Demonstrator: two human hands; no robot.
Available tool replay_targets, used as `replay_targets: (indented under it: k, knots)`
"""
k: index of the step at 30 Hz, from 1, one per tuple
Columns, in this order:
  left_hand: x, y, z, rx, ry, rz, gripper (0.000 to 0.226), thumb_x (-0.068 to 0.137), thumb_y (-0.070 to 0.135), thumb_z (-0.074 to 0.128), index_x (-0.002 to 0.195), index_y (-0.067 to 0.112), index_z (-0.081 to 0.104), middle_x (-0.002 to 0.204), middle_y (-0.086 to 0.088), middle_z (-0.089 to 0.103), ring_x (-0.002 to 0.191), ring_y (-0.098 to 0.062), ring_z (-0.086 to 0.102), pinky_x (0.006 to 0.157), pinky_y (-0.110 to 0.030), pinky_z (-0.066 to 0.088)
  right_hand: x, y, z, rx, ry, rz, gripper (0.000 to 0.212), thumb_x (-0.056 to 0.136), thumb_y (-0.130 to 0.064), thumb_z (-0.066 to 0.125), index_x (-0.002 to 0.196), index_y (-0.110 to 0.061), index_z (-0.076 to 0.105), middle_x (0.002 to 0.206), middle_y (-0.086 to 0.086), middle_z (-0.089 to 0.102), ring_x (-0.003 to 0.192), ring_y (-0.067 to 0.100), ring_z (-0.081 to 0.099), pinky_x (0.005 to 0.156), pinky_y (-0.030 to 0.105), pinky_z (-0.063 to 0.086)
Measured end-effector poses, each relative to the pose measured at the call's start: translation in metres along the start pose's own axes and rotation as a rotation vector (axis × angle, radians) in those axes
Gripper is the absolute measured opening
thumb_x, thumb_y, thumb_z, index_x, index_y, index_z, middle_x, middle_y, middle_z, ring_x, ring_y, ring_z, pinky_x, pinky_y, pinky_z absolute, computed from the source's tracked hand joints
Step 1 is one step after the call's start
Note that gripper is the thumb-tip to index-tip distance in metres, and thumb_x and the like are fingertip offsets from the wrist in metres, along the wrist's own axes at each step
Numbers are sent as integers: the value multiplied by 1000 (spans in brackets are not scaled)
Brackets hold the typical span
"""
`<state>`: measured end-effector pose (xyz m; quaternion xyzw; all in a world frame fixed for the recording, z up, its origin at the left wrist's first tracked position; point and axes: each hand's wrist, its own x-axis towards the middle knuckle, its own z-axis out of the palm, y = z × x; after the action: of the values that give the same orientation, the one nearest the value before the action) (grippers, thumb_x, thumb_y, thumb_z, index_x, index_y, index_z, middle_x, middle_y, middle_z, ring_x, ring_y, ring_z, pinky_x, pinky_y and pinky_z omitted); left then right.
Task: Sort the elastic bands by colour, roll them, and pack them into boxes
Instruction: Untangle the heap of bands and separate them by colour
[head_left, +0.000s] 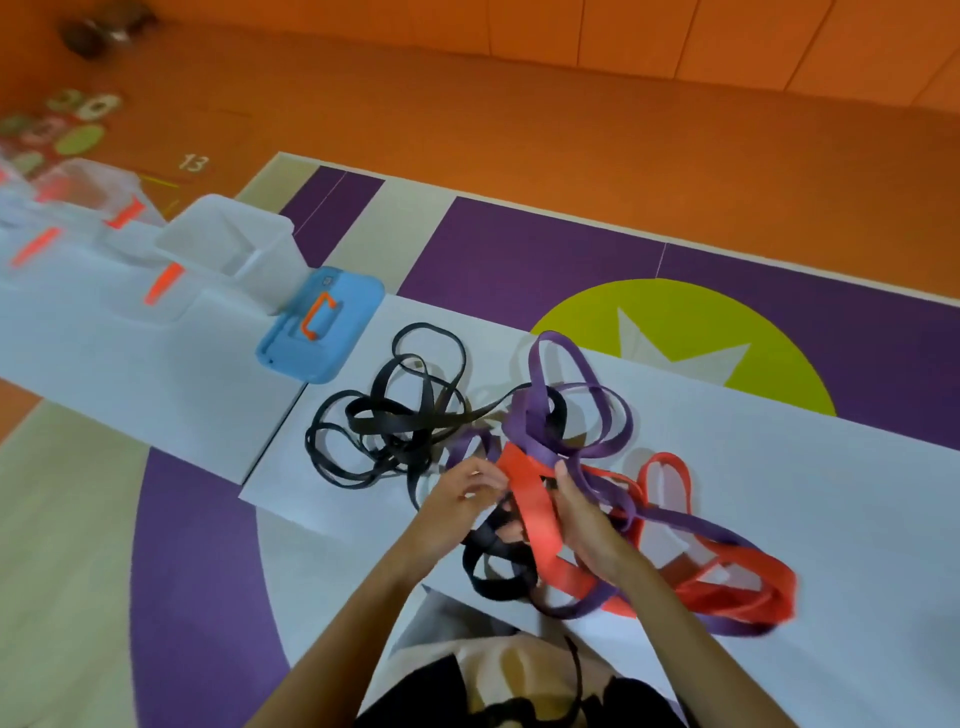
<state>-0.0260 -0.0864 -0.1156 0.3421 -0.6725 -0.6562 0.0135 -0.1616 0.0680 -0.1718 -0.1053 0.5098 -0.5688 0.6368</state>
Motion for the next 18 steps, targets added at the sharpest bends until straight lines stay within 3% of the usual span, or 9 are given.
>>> replay_targets:
  k: [1,4,6,8,10,11,14,16,18]
  knots:
    - [4,-6,5,78,16,16,12,100,-4,63,98,8,65,109,-5,71,106,-12,70,90,-17,50,-5,-3,-5,-61,31,-38,75,108,-64,35,117,-3,77,103,28,77,97,40,76,93,43,59]
    - [16,-35,19,234,93,-61,20,94,-5,72,105,5,58,115,-12,64,113,-25,64,91,-20,49,-21,-8,-23,-242,188,-187,45,95,-55,73,98,-11,76,84,20,75,73,30,71,79,48,55]
    - [22,-56,25,286,74,-203,39,88,6,81,115,6,53,120,-9,56,112,-21,57,82,-19,46,-31,-9,-33,-332,334,-286,24,95,-38,79,95,-15,76,82,17,75,69,24,70,73,44,56]
    - [26,-70,28,335,-3,-331,63,84,17,88,131,9,48,131,-7,51,116,-17,54,82,-17,45,-42,-10,-44,-348,448,-344,9,94,-29,81,96,-21,76,82,6,77,73,15,72,74,29,57]
    - [27,-82,32,504,-68,-409,77,80,23,89,142,12,44,142,-12,44,124,-25,56,93,-27,51,-53,-12,-54,-400,560,-344,13,90,-27,85,96,-23,73,79,-8,73,73,4,68,71,17,52]
    - [25,-88,34,598,-99,-436,79,80,25,87,144,14,44,145,-13,39,128,-30,55,96,-31,53,-60,-12,-60,-424,623,-337,15,89,-25,86,96,-22,72,77,-9,72,72,3,65,70,17,50]
    - [22,-99,40,793,-97,-443,67,84,23,78,142,20,45,142,-12,39,131,-38,53,94,-36,52,-81,-12,-81,-405,785,-340,10,92,-16,82,99,-15,75,84,12,76,76,17,67,75,41,55]
    - [28,-100,37,910,-4,-289,34,89,16,70,122,17,60,127,-10,60,122,-35,62,93,-39,55,-97,-10,-95,-345,900,-374,5,94,-18,80,98,-19,78,83,9,79,73,15,70,72,40,56]
    - [40,-93,28,827,126,-137,17,89,1,65,99,11,74,107,-9,75,108,-32,70,86,-36,54,-111,-5,-105,-280,992,-399,5,94,-22,80,99,-24,79,85,0,81,72,9,74,69,30,56]
